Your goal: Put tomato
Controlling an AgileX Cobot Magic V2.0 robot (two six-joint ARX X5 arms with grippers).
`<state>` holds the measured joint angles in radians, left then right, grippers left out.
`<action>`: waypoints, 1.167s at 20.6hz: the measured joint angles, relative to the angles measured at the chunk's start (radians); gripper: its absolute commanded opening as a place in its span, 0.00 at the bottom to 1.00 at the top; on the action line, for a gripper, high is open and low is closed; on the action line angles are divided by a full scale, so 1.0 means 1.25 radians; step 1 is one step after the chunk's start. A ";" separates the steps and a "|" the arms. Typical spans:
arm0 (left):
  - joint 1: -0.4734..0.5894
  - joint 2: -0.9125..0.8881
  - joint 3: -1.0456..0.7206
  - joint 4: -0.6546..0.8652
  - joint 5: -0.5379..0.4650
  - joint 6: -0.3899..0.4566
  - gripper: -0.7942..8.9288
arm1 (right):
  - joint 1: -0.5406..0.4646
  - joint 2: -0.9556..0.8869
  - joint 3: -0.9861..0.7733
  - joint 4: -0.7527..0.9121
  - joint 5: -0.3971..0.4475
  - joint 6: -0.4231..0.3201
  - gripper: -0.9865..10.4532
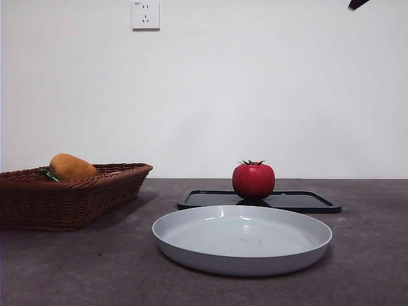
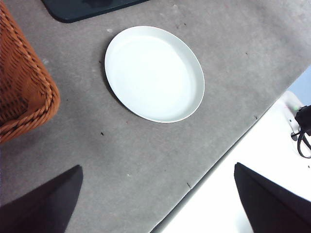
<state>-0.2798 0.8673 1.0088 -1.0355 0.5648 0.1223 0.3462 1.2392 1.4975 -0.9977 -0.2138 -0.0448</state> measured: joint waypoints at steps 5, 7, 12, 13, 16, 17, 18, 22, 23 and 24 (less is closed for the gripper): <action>0.000 0.000 0.000 0.000 0.000 0.000 0.59 | 0.000 -0.195 -0.190 -0.013 -0.098 0.013 0.57; 0.000 0.000 0.000 0.000 0.000 0.000 0.59 | 0.000 -0.263 -0.268 -0.014 -0.119 0.019 0.57; 0.000 0.000 0.000 0.000 0.000 0.000 0.59 | 0.001 -0.388 -0.419 -0.017 -0.183 0.022 0.57; 0.000 0.000 0.000 0.000 0.000 0.000 0.59 | 0.001 -0.400 -0.437 -0.019 -0.184 0.022 0.57; 0.000 0.000 0.000 0.000 0.000 0.000 0.59 | 0.001 -0.421 -0.468 -0.018 -0.184 0.027 0.57; 0.000 0.000 0.000 0.000 0.000 0.000 0.59 | 0.001 -0.421 -0.470 -0.019 -0.184 0.027 0.57; 0.000 0.000 0.000 0.000 0.000 0.000 0.59 | 0.001 -0.421 -0.471 -0.018 -0.184 0.028 0.57; 0.000 0.000 0.000 0.000 0.000 0.000 0.59 | 0.001 -0.421 -0.471 -0.011 -0.185 0.028 0.57; 0.000 0.000 0.000 0.000 0.000 0.000 0.59 | 0.001 -0.421 -0.471 -0.009 -0.185 0.028 0.57; 0.000 0.000 0.000 0.000 0.000 0.000 0.59 | 0.001 -0.421 -0.471 -0.006 -0.185 0.028 0.57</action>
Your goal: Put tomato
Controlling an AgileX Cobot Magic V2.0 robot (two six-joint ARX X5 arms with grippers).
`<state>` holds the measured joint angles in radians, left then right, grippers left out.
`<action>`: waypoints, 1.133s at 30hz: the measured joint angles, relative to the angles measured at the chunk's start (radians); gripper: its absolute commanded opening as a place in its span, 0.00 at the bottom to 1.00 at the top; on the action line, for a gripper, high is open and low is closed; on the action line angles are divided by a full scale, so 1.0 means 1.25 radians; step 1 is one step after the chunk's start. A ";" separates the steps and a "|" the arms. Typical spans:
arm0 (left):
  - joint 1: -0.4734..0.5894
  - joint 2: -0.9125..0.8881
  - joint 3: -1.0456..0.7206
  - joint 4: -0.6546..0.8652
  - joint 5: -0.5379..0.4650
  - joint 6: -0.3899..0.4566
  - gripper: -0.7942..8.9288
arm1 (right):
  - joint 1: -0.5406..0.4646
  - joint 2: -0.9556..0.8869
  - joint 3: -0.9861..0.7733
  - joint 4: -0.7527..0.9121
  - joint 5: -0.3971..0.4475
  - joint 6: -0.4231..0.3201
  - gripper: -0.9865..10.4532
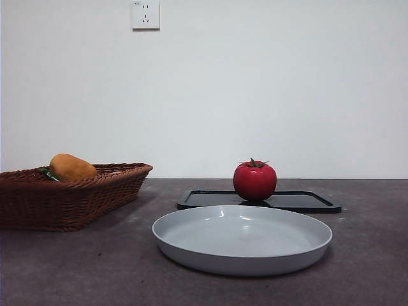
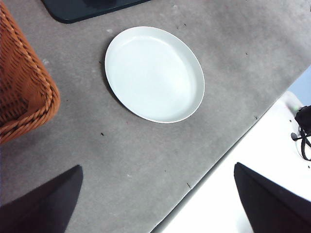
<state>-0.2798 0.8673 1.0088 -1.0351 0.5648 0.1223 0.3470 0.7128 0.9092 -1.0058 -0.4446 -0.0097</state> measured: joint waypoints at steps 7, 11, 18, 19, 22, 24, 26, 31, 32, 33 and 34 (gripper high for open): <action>0.000 0.000 0.000 0.000 0.000 0.000 0.30 | 0.000 0.000 0.000 0.002 0.000 0.003 0.29; 0.000 0.000 0.000 0.000 0.000 0.000 0.09 | 0.000 0.000 0.000 0.002 0.000 0.005 0.10; 0.000 0.000 0.000 0.000 0.000 0.000 0.09 | 0.000 0.000 0.000 0.002 0.000 0.005 0.09; 0.000 0.000 0.000 0.000 0.000 0.000 0.09 | 0.000 0.000 0.000 0.002 0.000 0.005 0.09; 0.000 0.000 0.000 0.000 0.000 0.000 0.09 | 0.000 0.000 0.000 0.002 0.000 0.005 0.09; 0.000 0.000 0.000 0.000 0.000 0.000 0.09 | 0.000 0.000 0.000 0.002 0.000 0.005 0.09; 0.000 0.000 0.000 0.000 0.000 0.000 0.09 | 0.000 0.000 0.000 0.002 0.000 0.005 0.09; 0.000 0.000 0.000 0.000 0.000 0.000 0.09 | 0.000 0.000 0.000 0.002 0.000 0.005 0.09; 0.000 0.000 0.000 0.000 0.000 0.000 0.09 | 0.000 0.000 0.000 0.002 0.000 0.005 0.09; 0.000 0.000 0.000 0.000 0.000 0.000 0.09 | 0.000 0.000 0.000 0.002 0.000 0.005 0.09; 0.000 0.000 0.000 0.000 0.000 0.000 0.09 | 0.000 0.000 0.000 0.002 0.000 0.005 0.09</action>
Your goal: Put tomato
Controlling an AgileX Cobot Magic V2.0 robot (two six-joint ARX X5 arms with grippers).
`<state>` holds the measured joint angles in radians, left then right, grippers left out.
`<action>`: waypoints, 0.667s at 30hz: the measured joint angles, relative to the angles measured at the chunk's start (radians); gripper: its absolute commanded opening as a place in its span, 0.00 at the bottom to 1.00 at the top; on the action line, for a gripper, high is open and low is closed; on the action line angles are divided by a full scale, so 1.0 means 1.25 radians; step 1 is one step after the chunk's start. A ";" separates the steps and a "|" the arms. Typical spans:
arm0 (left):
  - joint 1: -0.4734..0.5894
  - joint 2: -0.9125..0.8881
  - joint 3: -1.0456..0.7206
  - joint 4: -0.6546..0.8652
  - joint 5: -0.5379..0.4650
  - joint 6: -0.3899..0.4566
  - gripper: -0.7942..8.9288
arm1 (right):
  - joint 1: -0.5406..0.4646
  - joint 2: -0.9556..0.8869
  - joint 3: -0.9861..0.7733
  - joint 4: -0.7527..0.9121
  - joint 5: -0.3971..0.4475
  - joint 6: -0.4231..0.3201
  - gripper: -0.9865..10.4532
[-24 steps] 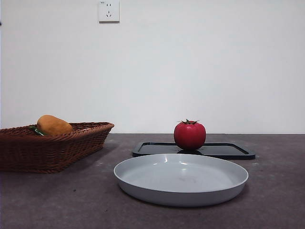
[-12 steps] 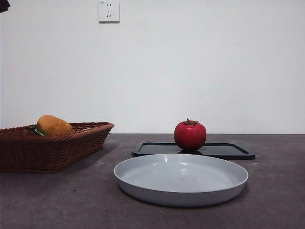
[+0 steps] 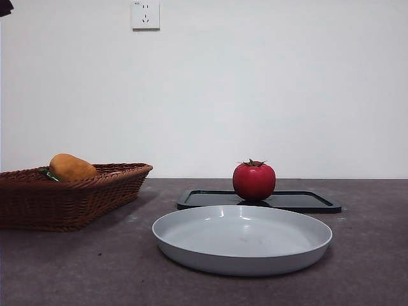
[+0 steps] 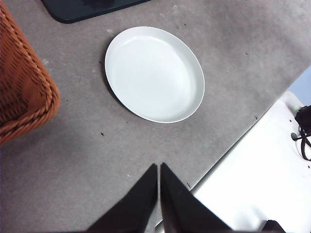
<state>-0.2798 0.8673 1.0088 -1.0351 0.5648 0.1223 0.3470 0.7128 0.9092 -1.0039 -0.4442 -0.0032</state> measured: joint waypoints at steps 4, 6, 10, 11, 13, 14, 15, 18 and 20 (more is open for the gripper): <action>0.000 0.000 0.000 0.000 0.000 0.000 0.09 | 0.000 0.000 0.000 0.000 0.000 0.000 0.09; 0.000 -0.001 0.000 0.006 -0.001 0.002 0.09 | 0.000 0.000 0.000 0.000 0.000 0.000 0.09; 0.023 -0.046 -0.005 0.081 -0.020 0.080 0.09 | 0.000 0.000 0.000 0.000 0.000 0.000 0.09; 0.038 -0.069 -0.014 0.132 -0.026 0.099 0.09 | 0.000 0.000 0.000 0.000 0.000 0.000 0.09; 0.075 -0.120 -0.044 0.257 -0.034 0.123 0.09 | 0.000 0.000 0.000 0.000 0.000 0.000 0.09; 0.096 -0.146 -0.067 0.328 -0.036 0.130 0.09 | 0.000 0.000 0.000 0.000 0.000 0.000 0.09; 0.117 -0.175 -0.096 0.400 -0.038 0.136 0.09 | 0.000 0.000 0.000 0.000 0.000 0.000 0.09; 0.170 -0.255 -0.199 0.599 -0.097 0.143 0.09 | 0.000 0.000 0.000 0.000 0.000 0.000 0.09; 0.193 -0.299 -0.267 0.695 -0.163 0.141 0.09 | 0.000 0.000 0.000 0.000 0.000 0.000 0.09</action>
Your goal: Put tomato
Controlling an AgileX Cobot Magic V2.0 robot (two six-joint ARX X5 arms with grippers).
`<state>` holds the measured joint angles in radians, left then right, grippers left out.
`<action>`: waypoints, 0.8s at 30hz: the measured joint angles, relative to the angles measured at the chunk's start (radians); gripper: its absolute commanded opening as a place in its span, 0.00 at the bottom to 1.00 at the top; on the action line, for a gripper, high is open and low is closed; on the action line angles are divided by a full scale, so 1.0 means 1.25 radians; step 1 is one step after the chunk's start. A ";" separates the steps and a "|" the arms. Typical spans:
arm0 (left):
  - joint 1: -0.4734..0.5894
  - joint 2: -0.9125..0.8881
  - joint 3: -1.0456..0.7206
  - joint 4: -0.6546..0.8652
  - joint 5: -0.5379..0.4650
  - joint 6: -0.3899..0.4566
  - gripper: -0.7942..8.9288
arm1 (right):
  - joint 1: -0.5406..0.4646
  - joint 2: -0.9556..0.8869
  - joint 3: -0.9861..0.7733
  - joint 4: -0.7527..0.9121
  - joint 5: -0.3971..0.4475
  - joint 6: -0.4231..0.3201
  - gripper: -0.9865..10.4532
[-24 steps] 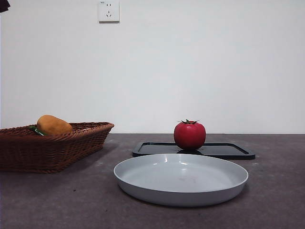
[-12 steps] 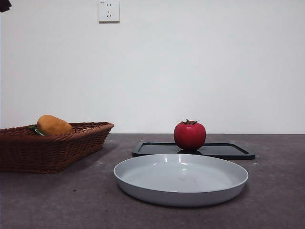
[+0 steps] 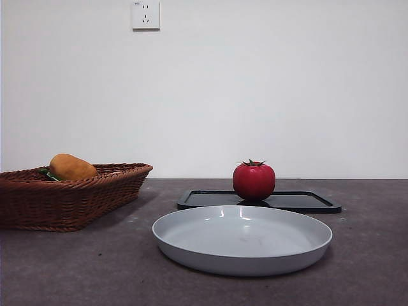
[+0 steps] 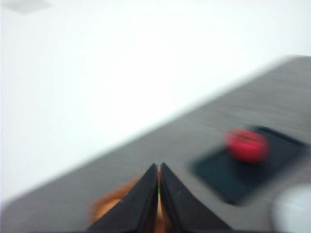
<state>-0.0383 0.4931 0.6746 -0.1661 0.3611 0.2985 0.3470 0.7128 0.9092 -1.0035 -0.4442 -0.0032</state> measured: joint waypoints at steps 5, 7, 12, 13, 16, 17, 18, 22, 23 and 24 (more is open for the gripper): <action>0.042 -0.118 -0.176 0.069 -0.145 -0.016 0.09 | 0.000 0.000 0.000 0.008 0.000 0.000 0.09; 0.050 -0.159 -0.237 0.066 -0.183 -0.019 0.09 | 0.000 0.000 0.000 0.014 0.000 0.000 0.09; 0.064 -0.251 -0.361 0.064 -0.241 -0.041 0.09 | 0.000 0.000 0.000 0.020 0.000 0.000 0.09; 0.066 -0.268 -0.382 0.064 -0.247 -0.049 0.09 | 0.000 0.000 0.000 0.020 0.000 0.000 0.09; 0.069 -0.305 -0.425 0.050 -0.248 -0.068 0.09 | 0.000 0.000 0.000 0.020 0.000 0.000 0.09; 0.069 -0.315 -0.437 0.049 -0.248 -0.072 0.09 | 0.000 0.000 0.000 0.020 0.000 0.000 0.09; 0.069 -0.323 -0.445 0.045 -0.248 -0.074 0.09 | 0.000 0.000 0.000 0.020 0.000 0.000 0.09; 0.069 -0.354 -0.476 0.032 -0.248 -0.082 0.09 | 0.000 0.000 0.000 0.020 0.000 0.000 0.09; 0.069 -0.361 -0.486 0.031 -0.248 -0.082 0.09 | 0.000 0.000 0.000 0.020 0.000 0.000 0.09; 0.069 -0.367 -0.495 0.029 -0.248 -0.082 0.09 | 0.000 0.000 0.000 0.020 0.000 0.000 0.09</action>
<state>0.0475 0.0349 0.0563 -0.1303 0.0505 0.1955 0.3470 0.7128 0.9092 -0.9787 -0.4442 -0.0032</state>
